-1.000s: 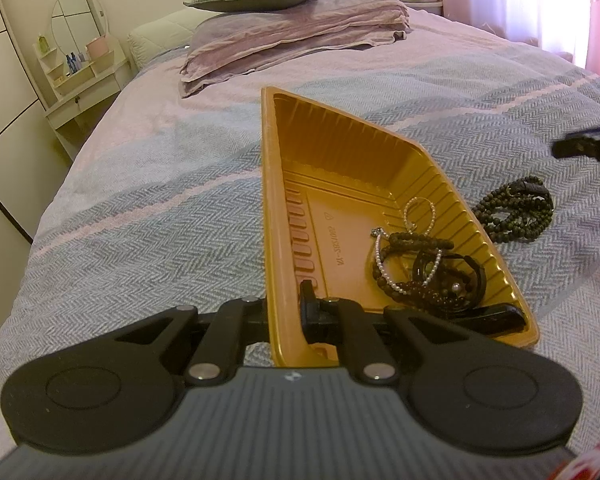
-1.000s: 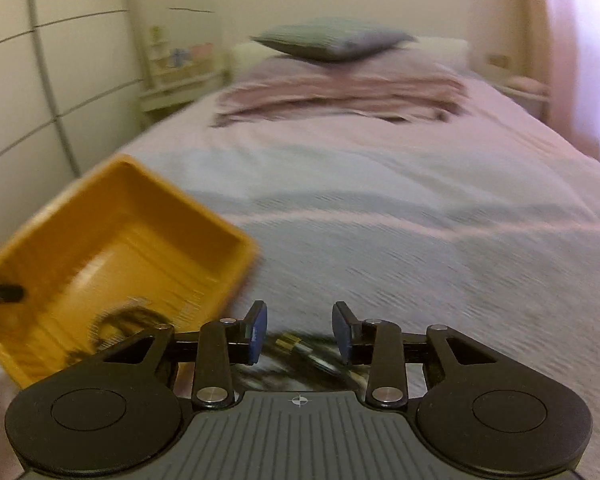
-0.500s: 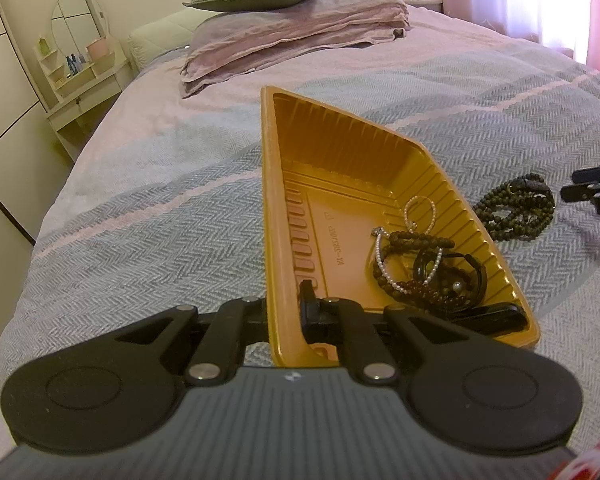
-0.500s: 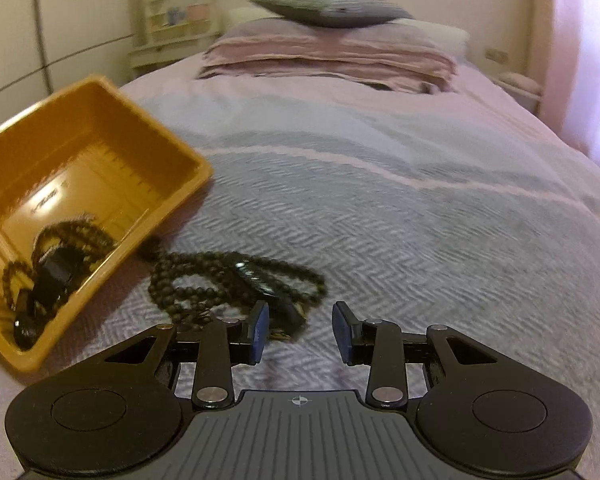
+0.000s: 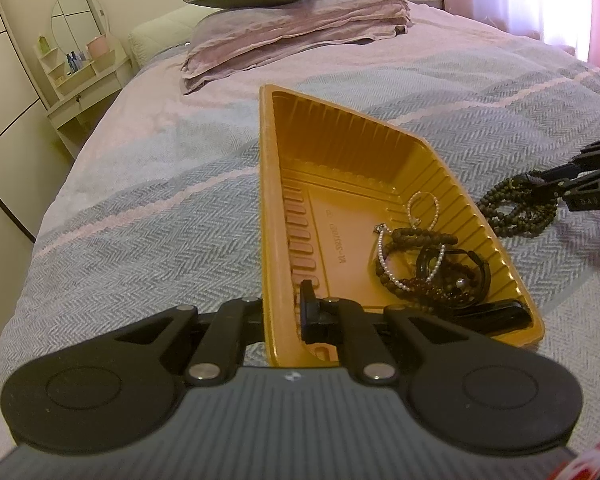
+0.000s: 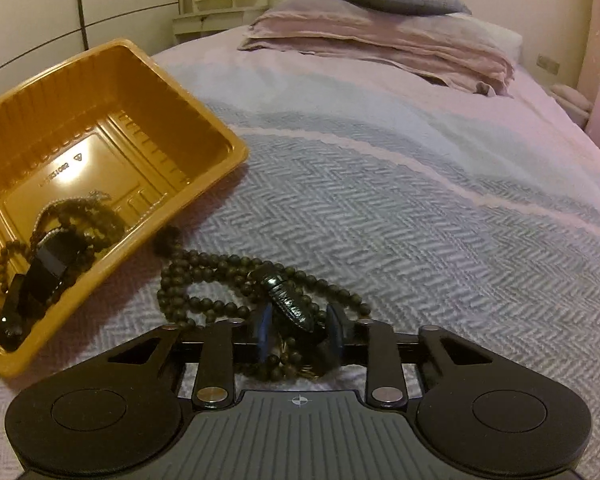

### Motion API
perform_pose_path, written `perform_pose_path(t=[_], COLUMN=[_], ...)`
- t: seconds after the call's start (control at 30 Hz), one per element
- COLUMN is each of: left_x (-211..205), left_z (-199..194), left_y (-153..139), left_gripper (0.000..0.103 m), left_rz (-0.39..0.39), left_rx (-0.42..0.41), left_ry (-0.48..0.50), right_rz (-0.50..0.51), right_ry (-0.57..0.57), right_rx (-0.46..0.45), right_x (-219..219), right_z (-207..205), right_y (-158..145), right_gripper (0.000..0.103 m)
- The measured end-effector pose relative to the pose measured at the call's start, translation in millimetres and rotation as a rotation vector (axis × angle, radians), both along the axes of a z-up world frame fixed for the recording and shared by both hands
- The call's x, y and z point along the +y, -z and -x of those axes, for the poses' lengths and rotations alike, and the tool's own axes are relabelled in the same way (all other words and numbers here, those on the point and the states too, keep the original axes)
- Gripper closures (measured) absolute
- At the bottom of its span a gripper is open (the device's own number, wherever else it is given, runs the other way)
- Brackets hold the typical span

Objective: Organize jewelry
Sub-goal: 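Reach the right tool to the pile and grasp the black pendant piece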

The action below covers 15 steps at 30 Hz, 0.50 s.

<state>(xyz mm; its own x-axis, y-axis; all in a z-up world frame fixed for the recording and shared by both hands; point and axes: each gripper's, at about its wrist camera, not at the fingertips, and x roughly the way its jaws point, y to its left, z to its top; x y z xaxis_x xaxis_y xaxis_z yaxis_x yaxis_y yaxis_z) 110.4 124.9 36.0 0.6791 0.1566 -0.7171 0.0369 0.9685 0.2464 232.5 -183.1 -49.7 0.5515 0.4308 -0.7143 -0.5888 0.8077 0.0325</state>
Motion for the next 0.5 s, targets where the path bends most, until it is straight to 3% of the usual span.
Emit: perform_pose_path(t=[0.1, 0.5], left_x=[0, -2], left_z=[0, 2], left_y=[1, -2], left_gripper=[0.096, 0.096], left_rz=[-0.002, 0.003], left_rx=[0.000, -0.010], left_ry=[0.000, 0.005], right_rz=[-0.017, -0.057], right_ry=[0.022, 0.143], right_rx=[0.002, -0.021], right_x=[-7, -52], right_z=[5, 28], right_y=[-8, -41], right_gripper=[0.089, 0.090])
